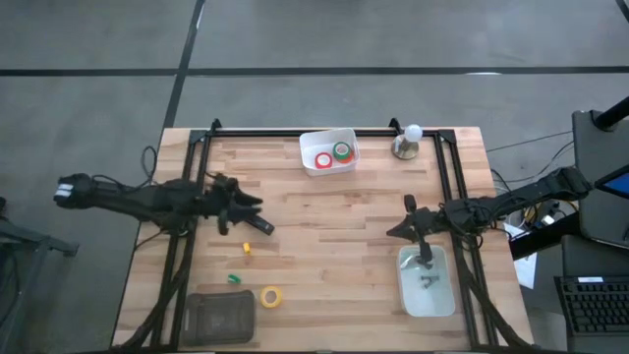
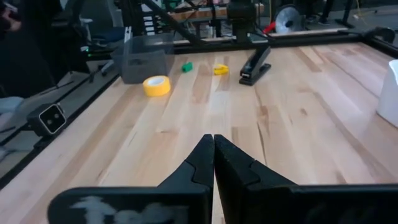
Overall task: Pick and place Stapler, Stapler remover, tape
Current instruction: Put the yellow tape into the white bin
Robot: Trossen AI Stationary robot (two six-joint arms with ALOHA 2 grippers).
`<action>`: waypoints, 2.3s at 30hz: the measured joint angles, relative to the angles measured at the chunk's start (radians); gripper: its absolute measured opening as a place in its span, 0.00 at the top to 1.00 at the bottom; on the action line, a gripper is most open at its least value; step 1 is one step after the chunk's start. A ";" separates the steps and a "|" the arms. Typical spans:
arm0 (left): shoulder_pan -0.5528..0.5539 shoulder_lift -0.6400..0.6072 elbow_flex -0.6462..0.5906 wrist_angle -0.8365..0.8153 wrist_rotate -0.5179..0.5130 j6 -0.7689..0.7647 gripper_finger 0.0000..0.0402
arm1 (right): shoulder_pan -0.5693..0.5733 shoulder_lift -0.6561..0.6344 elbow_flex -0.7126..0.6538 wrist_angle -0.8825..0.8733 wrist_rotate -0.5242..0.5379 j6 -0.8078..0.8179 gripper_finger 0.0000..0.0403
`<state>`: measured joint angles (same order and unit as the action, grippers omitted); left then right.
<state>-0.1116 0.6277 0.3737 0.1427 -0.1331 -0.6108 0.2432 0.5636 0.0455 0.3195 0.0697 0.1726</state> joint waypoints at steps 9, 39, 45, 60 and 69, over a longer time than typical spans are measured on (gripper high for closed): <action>-0.130 0.370 0.301 -0.405 0.022 0.058 0.56 | 0.000 0.000 -0.011 -0.002 0.001 0.005 0.98; -0.409 1.046 0.714 -0.749 0.149 0.168 0.69 | 0.000 0.001 -0.014 -0.013 0.009 0.030 0.98; -0.409 1.093 0.723 -0.753 0.220 0.167 0.71 | 0.000 0.001 -0.014 -0.013 0.010 0.030 0.98; -0.402 1.154 0.722 -0.738 0.207 0.206 0.72 | 0.000 0.001 -0.014 -0.015 0.011 0.030 0.98; -0.371 1.154 0.762 -0.739 0.158 0.186 0.90 | 0.000 0.001 -0.014 -0.014 0.011 0.030 0.98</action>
<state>-0.4825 1.7817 1.1360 -0.5964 0.0245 -0.4249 0.2432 0.5644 0.0311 0.3050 0.0803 0.2024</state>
